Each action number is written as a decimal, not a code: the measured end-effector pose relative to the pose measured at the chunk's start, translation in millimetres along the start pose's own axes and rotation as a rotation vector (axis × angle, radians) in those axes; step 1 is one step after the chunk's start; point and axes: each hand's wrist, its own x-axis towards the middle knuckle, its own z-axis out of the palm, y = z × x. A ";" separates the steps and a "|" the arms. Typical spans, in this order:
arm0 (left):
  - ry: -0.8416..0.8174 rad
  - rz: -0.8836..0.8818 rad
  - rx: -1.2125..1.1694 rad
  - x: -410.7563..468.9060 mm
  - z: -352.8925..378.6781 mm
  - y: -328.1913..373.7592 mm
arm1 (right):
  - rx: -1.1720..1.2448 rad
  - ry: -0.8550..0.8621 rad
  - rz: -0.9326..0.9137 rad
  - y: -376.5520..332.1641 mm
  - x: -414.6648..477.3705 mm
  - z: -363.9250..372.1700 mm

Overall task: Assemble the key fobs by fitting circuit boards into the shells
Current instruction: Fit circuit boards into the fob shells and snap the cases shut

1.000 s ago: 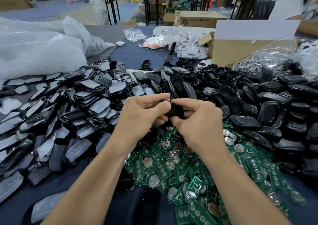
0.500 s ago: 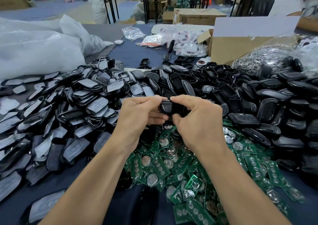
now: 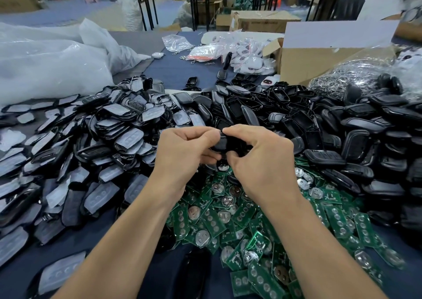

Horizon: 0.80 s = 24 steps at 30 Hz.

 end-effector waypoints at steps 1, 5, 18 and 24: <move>0.018 0.025 0.011 0.6 -0.7 -0.5 | 0.020 -0.014 0.011 -0.5 0.2 0.6; 0.038 0.125 0.101 1.2 -1.4 -1.9 | 0.313 -0.132 0.223 5.1 9.7 -1.9; -0.089 0.269 0.216 4.8 -8.3 -5.9 | 0.680 -0.235 0.291 18.1 15.6 -12.1; -0.109 0.321 0.229 3.0 -6.4 -5.0 | 0.688 -0.190 0.339 16.7 14.7 -13.8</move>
